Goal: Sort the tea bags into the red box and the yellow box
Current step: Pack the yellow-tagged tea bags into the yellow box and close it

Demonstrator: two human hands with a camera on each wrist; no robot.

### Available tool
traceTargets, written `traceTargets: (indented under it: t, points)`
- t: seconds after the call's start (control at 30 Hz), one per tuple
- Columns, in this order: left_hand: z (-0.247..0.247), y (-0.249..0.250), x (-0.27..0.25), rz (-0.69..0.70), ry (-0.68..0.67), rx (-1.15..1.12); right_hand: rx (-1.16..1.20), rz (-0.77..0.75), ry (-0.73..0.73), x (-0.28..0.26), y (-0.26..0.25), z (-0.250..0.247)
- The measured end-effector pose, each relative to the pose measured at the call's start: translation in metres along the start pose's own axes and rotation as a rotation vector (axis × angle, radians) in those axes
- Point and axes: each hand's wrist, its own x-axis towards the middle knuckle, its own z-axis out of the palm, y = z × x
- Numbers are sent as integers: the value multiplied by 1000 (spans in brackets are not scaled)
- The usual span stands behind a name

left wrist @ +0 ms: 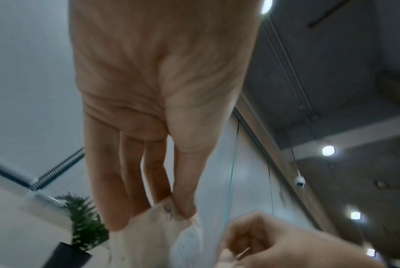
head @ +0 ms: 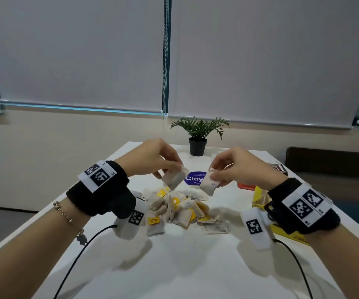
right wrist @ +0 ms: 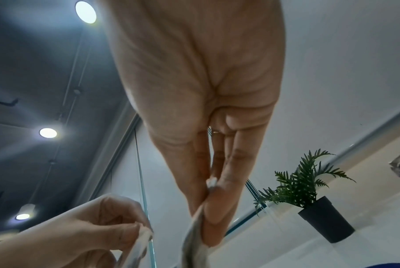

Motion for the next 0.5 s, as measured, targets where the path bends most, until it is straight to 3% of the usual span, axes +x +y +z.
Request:
traceTargets:
  t: [0.2, 0.5]
  points:
    - [14, 15, 21, -1, 111, -173, 171, 82, 58, 6, -7, -7]
    - [29, 34, 48, 67, 171, -96, 312, 99, 122, 24, -18, -20]
